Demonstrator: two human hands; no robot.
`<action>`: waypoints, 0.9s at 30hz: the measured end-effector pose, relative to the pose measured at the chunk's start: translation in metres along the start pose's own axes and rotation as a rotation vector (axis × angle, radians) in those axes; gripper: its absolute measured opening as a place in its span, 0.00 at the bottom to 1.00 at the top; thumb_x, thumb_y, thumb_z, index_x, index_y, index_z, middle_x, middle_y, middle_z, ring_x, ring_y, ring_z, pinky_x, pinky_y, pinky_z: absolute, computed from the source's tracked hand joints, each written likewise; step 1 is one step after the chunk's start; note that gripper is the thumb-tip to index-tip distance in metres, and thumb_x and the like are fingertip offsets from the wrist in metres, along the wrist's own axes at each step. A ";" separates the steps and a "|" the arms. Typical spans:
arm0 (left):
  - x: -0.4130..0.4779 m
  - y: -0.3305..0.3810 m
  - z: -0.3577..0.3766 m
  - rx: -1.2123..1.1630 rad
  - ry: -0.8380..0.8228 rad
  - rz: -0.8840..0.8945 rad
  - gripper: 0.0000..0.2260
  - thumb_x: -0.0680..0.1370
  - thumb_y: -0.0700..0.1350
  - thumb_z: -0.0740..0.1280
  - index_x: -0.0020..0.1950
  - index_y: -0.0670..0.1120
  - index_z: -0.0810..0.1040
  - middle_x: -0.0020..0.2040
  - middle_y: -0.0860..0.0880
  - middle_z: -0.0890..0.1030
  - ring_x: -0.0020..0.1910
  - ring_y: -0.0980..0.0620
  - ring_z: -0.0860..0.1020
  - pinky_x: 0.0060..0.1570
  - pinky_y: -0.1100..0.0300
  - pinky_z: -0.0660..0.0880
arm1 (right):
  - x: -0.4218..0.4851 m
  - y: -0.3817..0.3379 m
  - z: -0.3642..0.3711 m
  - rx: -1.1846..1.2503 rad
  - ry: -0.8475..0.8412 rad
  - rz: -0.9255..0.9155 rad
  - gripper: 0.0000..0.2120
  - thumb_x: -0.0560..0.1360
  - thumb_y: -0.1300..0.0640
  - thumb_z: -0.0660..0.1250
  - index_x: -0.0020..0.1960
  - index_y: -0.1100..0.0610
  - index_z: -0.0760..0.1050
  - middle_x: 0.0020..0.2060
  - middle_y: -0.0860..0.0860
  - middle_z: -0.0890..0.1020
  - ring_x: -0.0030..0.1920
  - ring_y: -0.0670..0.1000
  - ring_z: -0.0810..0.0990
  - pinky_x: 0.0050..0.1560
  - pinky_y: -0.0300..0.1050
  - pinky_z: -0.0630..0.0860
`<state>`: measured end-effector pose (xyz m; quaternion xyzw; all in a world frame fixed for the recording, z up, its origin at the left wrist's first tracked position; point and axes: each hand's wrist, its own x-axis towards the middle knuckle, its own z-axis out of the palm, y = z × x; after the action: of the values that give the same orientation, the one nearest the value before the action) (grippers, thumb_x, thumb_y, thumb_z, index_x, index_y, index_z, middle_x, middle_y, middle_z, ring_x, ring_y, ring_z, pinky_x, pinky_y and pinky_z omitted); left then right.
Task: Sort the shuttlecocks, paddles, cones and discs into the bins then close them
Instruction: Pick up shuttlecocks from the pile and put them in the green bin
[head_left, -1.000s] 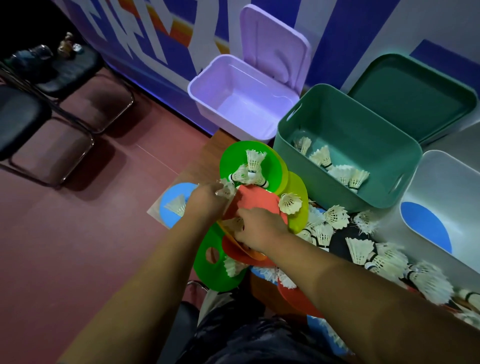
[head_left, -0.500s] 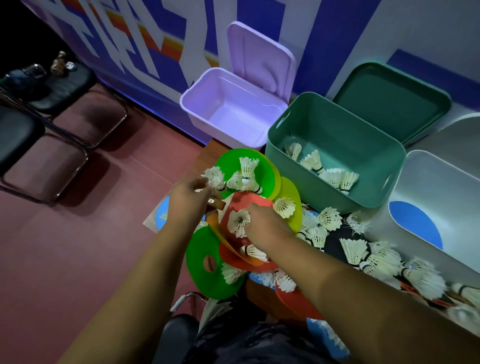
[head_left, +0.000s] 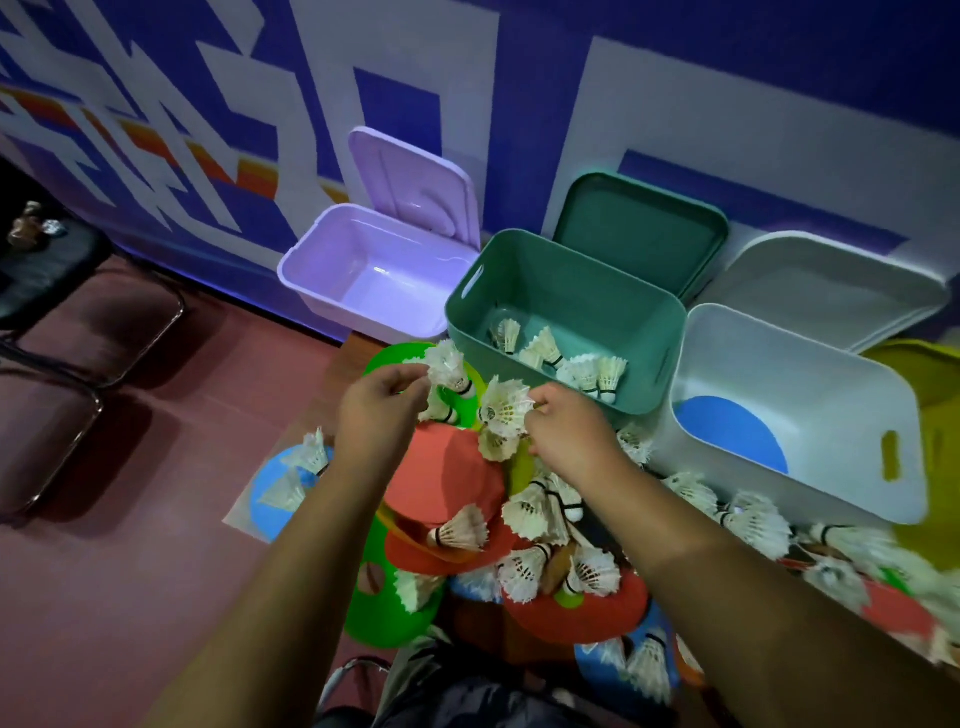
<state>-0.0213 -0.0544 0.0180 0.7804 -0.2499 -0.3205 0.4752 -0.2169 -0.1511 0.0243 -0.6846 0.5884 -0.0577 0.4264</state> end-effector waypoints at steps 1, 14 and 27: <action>-0.001 0.007 0.004 0.006 -0.015 0.013 0.07 0.80 0.46 0.71 0.55 0.51 0.87 0.40 0.51 0.85 0.37 0.52 0.82 0.30 0.58 0.73 | -0.001 0.002 -0.009 0.045 0.033 0.022 0.21 0.80 0.58 0.62 0.72 0.51 0.76 0.57 0.49 0.83 0.44 0.52 0.87 0.48 0.53 0.85; 0.027 0.077 0.057 -0.039 -0.176 0.069 0.10 0.75 0.48 0.71 0.55 0.50 0.85 0.43 0.49 0.87 0.45 0.47 0.85 0.56 0.42 0.83 | 0.004 0.034 -0.095 0.406 0.313 0.231 0.16 0.82 0.59 0.61 0.67 0.53 0.77 0.49 0.54 0.85 0.37 0.50 0.83 0.35 0.45 0.81; 0.052 0.061 0.075 0.081 -0.196 0.026 0.19 0.72 0.50 0.67 0.62 0.50 0.83 0.49 0.51 0.86 0.44 0.46 0.86 0.48 0.40 0.84 | 0.016 0.054 -0.101 0.507 0.344 0.281 0.19 0.82 0.61 0.61 0.72 0.55 0.75 0.48 0.53 0.87 0.38 0.49 0.83 0.38 0.48 0.83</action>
<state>-0.0476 -0.1599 0.0334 0.7605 -0.3181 -0.3786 0.4208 -0.3114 -0.2137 0.0464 -0.4491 0.7074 -0.2575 0.4812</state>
